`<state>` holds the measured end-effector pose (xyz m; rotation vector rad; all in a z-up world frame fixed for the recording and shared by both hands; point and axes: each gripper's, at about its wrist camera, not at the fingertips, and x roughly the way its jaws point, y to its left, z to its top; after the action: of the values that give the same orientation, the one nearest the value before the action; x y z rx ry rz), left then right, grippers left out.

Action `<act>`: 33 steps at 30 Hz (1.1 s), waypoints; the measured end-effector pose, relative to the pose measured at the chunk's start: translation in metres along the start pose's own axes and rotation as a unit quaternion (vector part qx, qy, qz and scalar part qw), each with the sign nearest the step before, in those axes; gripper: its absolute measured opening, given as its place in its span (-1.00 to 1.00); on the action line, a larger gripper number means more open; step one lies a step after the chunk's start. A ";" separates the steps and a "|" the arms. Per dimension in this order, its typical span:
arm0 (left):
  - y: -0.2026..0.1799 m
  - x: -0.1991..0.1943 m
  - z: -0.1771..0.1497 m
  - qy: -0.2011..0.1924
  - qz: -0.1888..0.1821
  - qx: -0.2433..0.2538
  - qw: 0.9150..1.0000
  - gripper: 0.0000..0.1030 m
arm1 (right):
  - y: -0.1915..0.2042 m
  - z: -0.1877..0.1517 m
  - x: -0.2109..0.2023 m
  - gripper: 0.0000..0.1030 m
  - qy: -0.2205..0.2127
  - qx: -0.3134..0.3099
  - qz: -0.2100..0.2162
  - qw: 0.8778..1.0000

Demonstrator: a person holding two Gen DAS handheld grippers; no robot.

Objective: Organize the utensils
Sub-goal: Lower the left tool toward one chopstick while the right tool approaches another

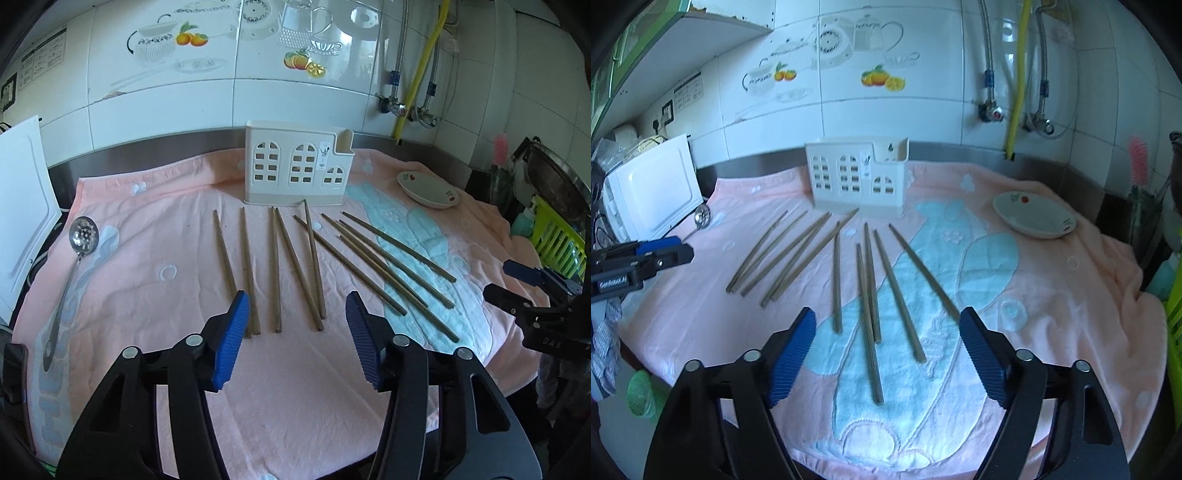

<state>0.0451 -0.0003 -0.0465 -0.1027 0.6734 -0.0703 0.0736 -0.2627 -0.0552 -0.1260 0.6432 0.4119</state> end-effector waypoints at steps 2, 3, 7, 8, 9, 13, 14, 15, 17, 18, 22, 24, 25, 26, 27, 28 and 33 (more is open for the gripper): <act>0.000 0.005 -0.001 0.005 -0.006 -0.002 1.000 -0.04 | 0.001 -0.004 0.004 0.45 0.007 -0.004 0.007 1.000; 0.000 0.007 -0.001 0.009 -0.007 -0.002 1.000 -0.06 | 0.002 -0.006 0.006 0.43 0.011 -0.007 0.009 1.000; 0.001 0.015 -0.004 0.018 -0.011 -0.003 1.000 -0.14 | 0.005 -0.017 0.016 0.18 0.032 -0.023 0.021 0.999; 0.001 0.017 -0.004 0.021 -0.013 -0.002 1.000 -0.15 | 0.005 -0.019 0.018 0.10 0.037 -0.024 0.025 0.999; 0.001 0.019 -0.004 0.023 -0.013 -0.002 1.000 -0.16 | 0.004 -0.022 0.021 0.07 0.043 -0.025 0.030 0.998; 0.001 0.026 -0.006 0.032 -0.018 -0.002 0.999 -0.25 | 0.003 -0.026 0.033 -0.11 0.064 -0.030 0.040 0.997; 0.000 0.027 -0.006 0.034 -0.019 -0.002 0.999 -0.26 | 0.002 -0.024 0.036 -0.13 0.066 -0.030 0.042 0.996; 0.000 0.030 -0.006 0.036 -0.020 -0.001 0.999 -0.27 | 0.001 -0.023 0.039 -0.15 0.068 -0.030 0.046 0.996; 0.000 0.033 -0.005 0.040 -0.021 0.000 0.999 -0.31 | 0.000 -0.020 0.045 -0.30 0.070 -0.031 0.049 0.996; 0.000 0.035 -0.005 0.041 -0.022 0.000 0.999 -0.31 | 0.000 -0.018 0.049 -0.31 0.072 -0.031 0.052 0.996; 0.001 0.041 -0.004 0.046 -0.025 -0.002 0.999 -0.33 | -0.003 -0.008 0.071 -0.54 0.088 -0.033 0.059 0.994; 0.002 0.043 -0.004 0.048 -0.025 -0.001 0.999 -0.33 | -0.004 -0.004 0.084 -0.61 0.101 -0.034 0.063 0.992; 0.002 0.045 -0.004 0.050 -0.024 0.000 0.998 -0.33 | -0.004 -0.002 0.088 -0.63 0.104 -0.035 0.066 0.992; 0.003 0.046 -0.004 0.052 -0.023 -0.001 0.998 -0.33 | -0.004 -0.001 0.093 -0.69 0.106 -0.037 0.065 0.992; 0.004 0.048 -0.004 0.053 -0.023 -0.001 0.998 -0.33 | -0.004 0.000 0.097 -0.71 0.109 -0.040 0.066 0.991; 0.005 0.049 -0.004 0.055 -0.023 -0.002 0.998 -0.33 | -0.003 0.002 0.102 -0.71 0.112 -0.043 0.067 0.990; 0.007 0.056 -0.002 0.061 -0.022 -0.003 0.998 -0.33 | -0.001 0.008 0.119 -0.74 0.124 -0.056 0.066 0.988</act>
<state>0.0880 0.0006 -0.0837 -0.1190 0.7930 -0.1180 0.1641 -0.2222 -0.1210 -0.2459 0.8760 0.5665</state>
